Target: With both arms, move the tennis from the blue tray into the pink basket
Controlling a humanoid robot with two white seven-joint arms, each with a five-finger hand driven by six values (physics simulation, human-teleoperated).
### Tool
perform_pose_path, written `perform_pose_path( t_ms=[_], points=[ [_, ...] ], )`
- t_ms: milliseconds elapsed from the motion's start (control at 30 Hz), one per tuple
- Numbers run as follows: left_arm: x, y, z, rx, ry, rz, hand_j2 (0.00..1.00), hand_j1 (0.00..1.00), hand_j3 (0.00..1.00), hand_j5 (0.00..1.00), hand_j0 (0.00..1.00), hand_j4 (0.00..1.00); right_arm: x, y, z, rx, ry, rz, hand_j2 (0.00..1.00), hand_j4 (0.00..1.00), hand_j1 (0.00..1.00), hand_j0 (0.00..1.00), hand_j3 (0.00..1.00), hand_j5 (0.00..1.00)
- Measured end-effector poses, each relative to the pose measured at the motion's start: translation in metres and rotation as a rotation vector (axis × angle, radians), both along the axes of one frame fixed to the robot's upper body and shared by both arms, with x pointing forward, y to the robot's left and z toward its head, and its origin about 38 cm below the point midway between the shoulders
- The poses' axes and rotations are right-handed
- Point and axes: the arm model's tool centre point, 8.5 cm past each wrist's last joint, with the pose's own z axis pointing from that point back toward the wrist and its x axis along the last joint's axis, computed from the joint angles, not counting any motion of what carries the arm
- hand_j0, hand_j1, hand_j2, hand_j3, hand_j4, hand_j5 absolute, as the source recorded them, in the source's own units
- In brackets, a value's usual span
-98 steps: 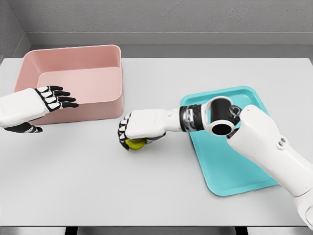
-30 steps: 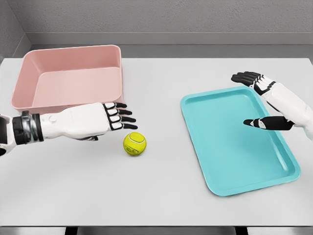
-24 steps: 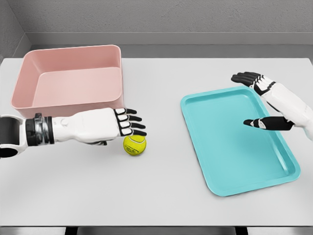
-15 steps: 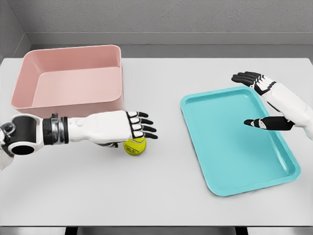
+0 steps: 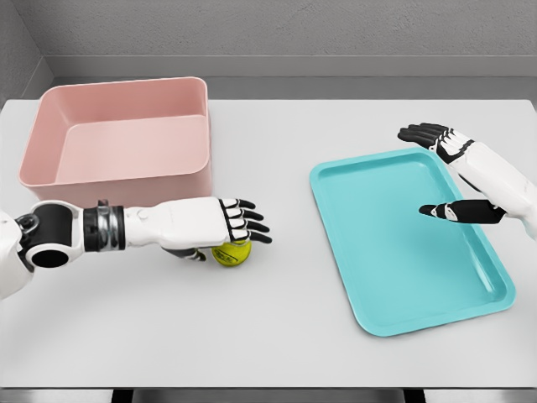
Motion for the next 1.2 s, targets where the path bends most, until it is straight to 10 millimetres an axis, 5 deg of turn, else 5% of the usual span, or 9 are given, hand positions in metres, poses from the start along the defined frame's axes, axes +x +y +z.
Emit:
perform_pose_path(
  t_ms=[433, 1200],
  points=[
    [0.001, -0.005, -0.006, 0.002, 0.015, -0.005, 0.94, 0.94, 0.94, 0.94, 0.94, 0.94, 0.000, -0.002, 0.001, -0.002, -0.002, -0.006, 1.00, 1.00, 1.00, 1.00, 1.00, 1.00],
    [0.003, -0.002, -0.012, 0.051, 0.077, -0.027, 0.96, 0.96, 0.96, 0.96, 0.96, 0.96, -0.003, -0.010, 0.001, -0.004, -0.001, -0.029, 1.00, 1.00, 1.00, 1.00, 1.00, 1.00]
  ],
)
